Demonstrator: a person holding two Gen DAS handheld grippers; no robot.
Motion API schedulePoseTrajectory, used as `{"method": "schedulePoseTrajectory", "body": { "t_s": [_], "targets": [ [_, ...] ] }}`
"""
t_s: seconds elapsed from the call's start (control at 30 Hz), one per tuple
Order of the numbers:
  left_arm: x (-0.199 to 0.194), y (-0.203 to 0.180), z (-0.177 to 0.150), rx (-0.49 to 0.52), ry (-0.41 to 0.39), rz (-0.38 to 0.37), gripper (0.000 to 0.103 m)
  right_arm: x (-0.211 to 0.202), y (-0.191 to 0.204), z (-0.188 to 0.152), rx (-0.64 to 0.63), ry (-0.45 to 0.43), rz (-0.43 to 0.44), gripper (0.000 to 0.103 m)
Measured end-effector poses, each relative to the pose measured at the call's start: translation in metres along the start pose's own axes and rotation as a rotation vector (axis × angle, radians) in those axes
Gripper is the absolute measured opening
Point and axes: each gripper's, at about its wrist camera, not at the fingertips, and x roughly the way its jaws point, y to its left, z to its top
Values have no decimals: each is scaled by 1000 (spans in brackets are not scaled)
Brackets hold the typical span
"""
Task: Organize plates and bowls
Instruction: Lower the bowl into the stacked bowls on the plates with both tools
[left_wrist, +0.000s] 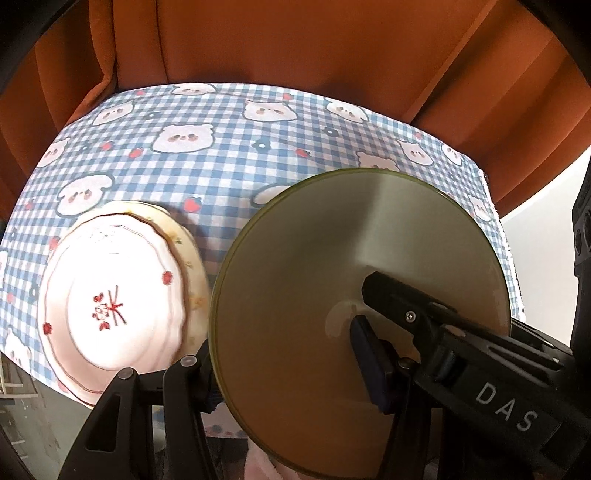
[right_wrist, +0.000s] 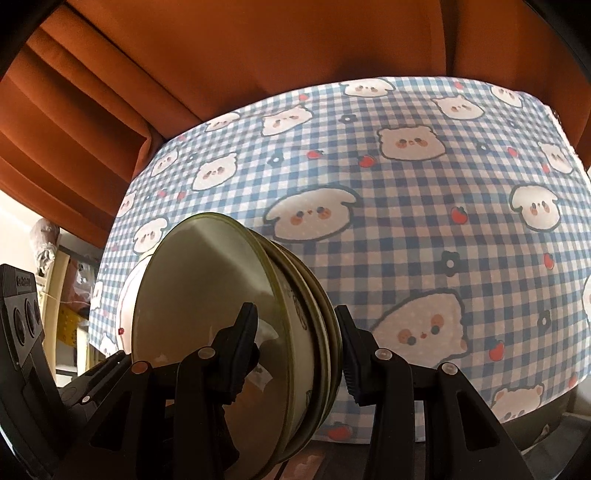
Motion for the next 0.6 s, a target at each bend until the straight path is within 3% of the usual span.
{"method": "schedulePoseTrajectory", "body": {
  "t_s": [0.6],
  "targets": [
    [-20, 64, 2, 52, 12, -32, 59, 12, 68, -11, 59, -29, -36, 46]
  ]
}}
